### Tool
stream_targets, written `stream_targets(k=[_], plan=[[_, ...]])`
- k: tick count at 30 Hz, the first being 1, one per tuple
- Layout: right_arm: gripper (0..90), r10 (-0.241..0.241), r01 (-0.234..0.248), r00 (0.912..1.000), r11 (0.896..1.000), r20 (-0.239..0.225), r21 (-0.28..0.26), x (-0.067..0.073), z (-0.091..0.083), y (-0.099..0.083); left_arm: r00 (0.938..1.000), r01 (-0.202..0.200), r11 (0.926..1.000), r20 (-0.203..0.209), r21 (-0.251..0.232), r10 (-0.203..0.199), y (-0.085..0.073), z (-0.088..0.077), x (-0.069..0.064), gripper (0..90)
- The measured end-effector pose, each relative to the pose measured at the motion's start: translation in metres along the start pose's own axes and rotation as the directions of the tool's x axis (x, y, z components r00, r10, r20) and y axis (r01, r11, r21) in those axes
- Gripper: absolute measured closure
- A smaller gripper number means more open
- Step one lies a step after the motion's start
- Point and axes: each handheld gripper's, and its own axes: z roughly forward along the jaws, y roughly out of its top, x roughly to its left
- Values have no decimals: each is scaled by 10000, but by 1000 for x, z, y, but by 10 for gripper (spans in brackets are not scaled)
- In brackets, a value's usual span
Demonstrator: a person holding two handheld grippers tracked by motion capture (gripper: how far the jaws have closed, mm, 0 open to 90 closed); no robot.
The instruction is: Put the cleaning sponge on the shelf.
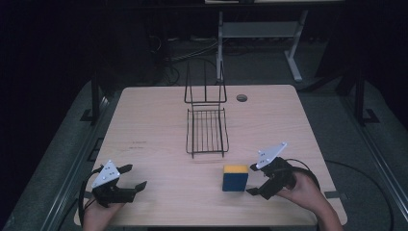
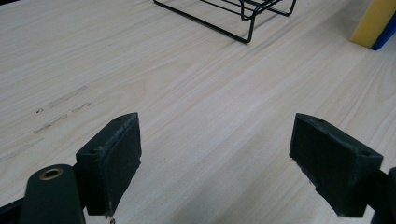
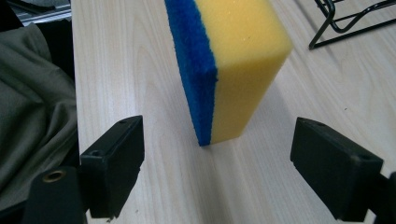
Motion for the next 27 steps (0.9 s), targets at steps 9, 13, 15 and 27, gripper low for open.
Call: stream_targets(k=[9,13,15,27], plan=[[171,-145,146,9997,9999,-177,62,-1,7,9,10000,-10,10000,12,-6,10,0,1,0,163],[171,-201,201,9996,9998,-201,39,-2,8,13,10000,-1,10000,6,-10,1,0,0,0,162],[172,-238,239,9995,9997,-202,67,-2,8,15,10000,14,10000,2,-28,-14,0,0,0,162],[183,-356,361,9990,9992,-258,191,-6,16,21,10000,-13,10000,18,-2,13,0,0,0,162]])
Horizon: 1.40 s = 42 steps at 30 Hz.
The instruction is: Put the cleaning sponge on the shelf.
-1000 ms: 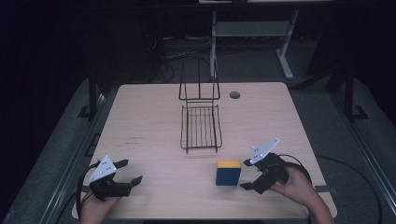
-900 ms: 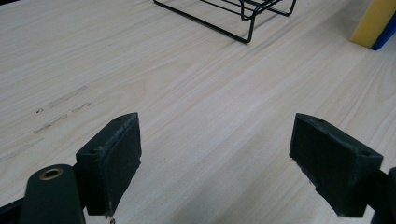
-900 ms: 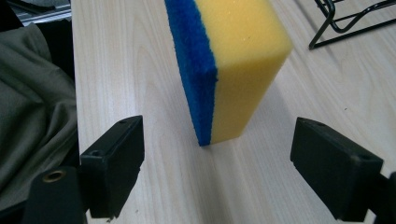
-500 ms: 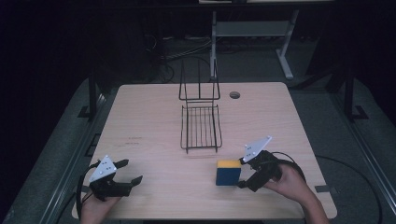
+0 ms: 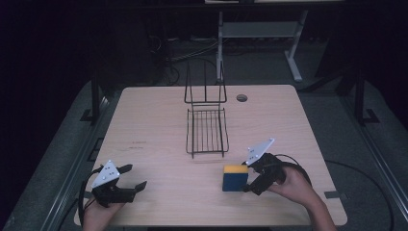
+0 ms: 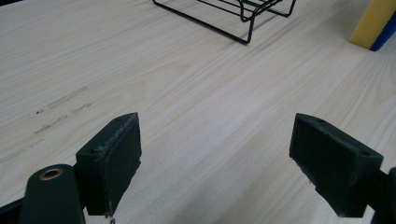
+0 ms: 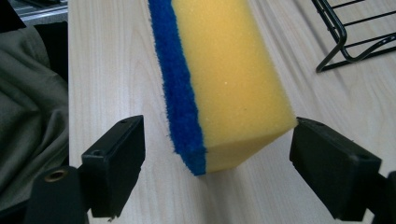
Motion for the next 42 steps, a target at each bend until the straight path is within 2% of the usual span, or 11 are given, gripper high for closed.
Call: stream_targets(k=[2,11,12,34,42], plan=[[215,-17,17,10000,10000,-59,26,-1,1,0,10000,-6,10000,-2,5,6,0,0,0,163],[256,-21,22,9999,10000,-108,89,-4,5,0,10000,-37,10000,-3,1,37,0,0,0,162],[296,-20,22,9999,9999,-134,153,-5,6,1,10000,-34,10000,-16,-8,34,0,0,0,162],[538,-351,363,9981,9991,-503,236,-4,11,4,10000,45,10000,-66,-57,-45,0,-2,1,162],[555,-332,342,9978,9993,-574,170,-4,6,3,10000,38,10000,-60,-49,-38,0,-2,1,162]])
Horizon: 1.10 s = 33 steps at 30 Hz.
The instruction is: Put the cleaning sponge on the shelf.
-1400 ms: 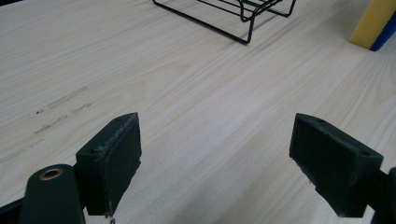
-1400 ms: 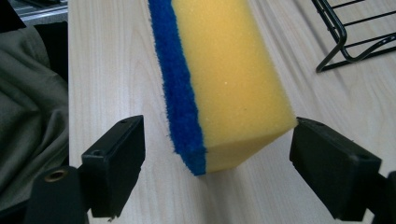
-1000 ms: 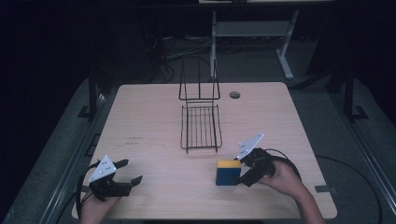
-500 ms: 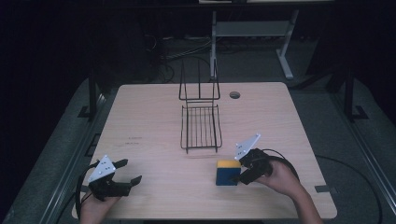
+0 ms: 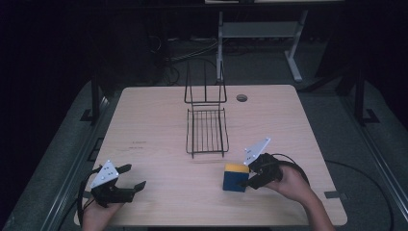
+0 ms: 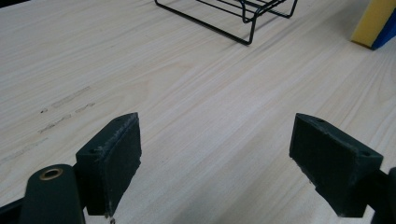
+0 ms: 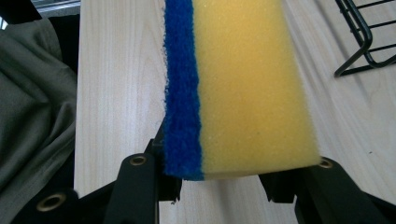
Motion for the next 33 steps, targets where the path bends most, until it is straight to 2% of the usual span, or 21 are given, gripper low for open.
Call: stream_targets(k=[7,33], plan=[[557,-137,136,9999,9998,85,110,-1,-5,8,10000,-35,10000,3,14,35,0,0,0,163],[557,-361,365,9991,9992,-241,150,-16,-8,34,10000,30,10000,-16,5,-30,-1,0,2,163]])
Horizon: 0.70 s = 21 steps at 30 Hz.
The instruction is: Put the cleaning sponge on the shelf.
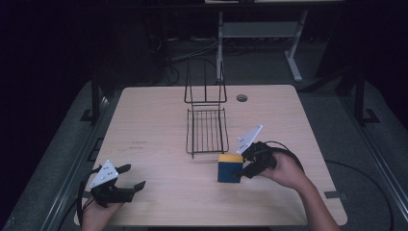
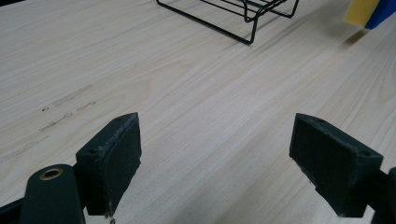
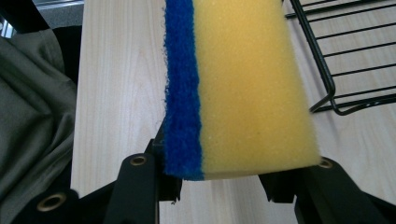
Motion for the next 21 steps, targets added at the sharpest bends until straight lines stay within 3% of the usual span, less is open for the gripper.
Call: stream_targets(k=[21], plan=[[557,5,-5,10000,10000,8,-71,-15,-4,17,10000,3,10000,-23,-85,-3,0,-2,0,162]])
